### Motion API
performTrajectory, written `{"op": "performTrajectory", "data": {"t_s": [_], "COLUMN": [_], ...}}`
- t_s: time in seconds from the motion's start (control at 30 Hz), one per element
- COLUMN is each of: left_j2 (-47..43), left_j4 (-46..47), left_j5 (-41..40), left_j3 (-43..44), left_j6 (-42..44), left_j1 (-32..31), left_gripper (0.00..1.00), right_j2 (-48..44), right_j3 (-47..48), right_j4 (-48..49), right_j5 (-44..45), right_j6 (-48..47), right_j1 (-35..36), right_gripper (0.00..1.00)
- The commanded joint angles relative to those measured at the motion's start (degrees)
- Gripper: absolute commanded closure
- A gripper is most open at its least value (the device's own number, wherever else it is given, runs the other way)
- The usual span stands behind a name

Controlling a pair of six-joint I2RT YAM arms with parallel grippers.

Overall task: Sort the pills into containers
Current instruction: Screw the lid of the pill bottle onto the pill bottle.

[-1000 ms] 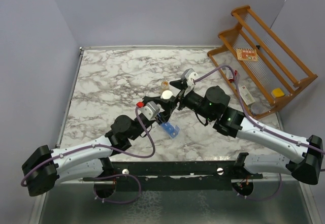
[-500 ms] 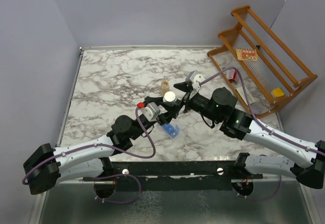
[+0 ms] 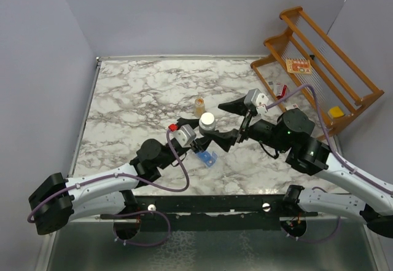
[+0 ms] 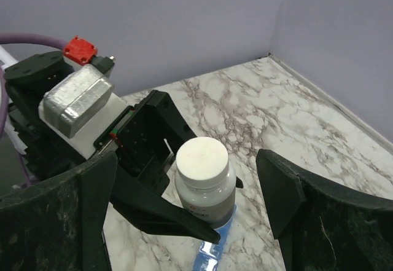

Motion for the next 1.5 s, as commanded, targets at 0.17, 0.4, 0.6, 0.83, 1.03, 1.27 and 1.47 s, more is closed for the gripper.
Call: {"op": "performTrajectory", "data": {"t_s": [0.17, 0.4, 0.6, 0.83, 1.03, 1.27, 1.47], "left_j2": [-4.4, -9.8, -10.2, -7.5, -6.8, -6.6, -6.0], "left_j4": [-6.0, -8.3, -8.4, -8.5, -8.5, -8.4, -8.4], "left_j5": [18.0, 30.1, 35.6, 40.1, 41.2, 40.8, 39.4], "left_j3": [3.3, 3.1, 3.4, 4.1, 4.2, 4.3, 4.2], "left_j6": [-0.8, -5.0, -8.8, -11.0, -11.3, -10.9, -10.6], "left_j1": [-0.3, -0.3, -0.3, -0.3, -0.3, -0.3, -0.3], "left_gripper": [1.00, 1.00, 1.00, 1.00, 1.00, 1.00, 1.00], "right_j2": [-6.7, -11.4, -12.3, -9.3, -6.8, -5.5, -5.0], "right_j3": [-0.2, -1.9, -3.0, -3.1, -3.0, -3.2, -3.4], "right_j4": [-6.9, -8.6, -7.5, -4.5, -2.8, -2.2, -1.9], "right_j5": [-13.7, -19.0, -23.4, -29.0, -31.7, -33.6, -34.8], "right_j6": [-4.9, -6.7, -6.6, -5.4, -4.8, -4.6, -4.1], "right_j1": [0.0, 0.1, 0.1, 0.1, 0.1, 0.0, 0.0], "right_gripper": [0.03, 0.19, 0.37, 0.43, 0.44, 0.48, 0.55]}}
